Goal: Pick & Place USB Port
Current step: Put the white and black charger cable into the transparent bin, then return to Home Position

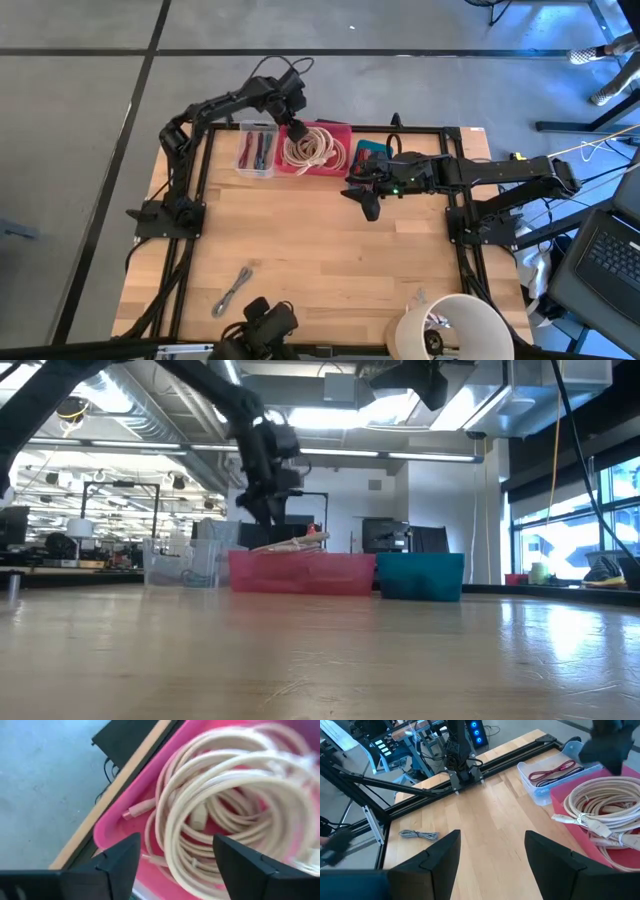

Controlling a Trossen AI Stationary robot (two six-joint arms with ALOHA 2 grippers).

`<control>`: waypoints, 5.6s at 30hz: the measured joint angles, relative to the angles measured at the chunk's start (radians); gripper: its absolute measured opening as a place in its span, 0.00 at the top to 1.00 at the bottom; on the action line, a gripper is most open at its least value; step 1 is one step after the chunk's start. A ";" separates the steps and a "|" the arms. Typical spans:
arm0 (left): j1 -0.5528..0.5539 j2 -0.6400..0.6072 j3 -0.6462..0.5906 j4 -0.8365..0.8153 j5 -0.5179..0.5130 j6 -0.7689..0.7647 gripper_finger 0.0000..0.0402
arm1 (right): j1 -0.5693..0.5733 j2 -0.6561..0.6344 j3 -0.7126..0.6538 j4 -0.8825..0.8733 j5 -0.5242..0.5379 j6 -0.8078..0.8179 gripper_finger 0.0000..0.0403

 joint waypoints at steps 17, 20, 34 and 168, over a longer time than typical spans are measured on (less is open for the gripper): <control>-0.414 -0.388 -0.035 -0.366 -0.035 -0.457 0.40 | -0.005 -0.008 0.000 -0.081 0.047 -0.061 0.45; -0.524 -0.461 -0.077 -0.370 -0.081 -0.562 0.40 | -0.010 -0.014 0.000 -0.083 0.075 -0.092 0.45; -0.953 -0.611 -0.333 -0.369 -0.159 -1.038 0.42 | -0.075 -0.040 0.000 -0.107 0.064 -0.139 0.45; 0.164 -0.466 -0.818 0.499 -0.026 -0.479 0.51 | -0.077 -0.039 0.000 -0.060 0.053 -0.080 0.45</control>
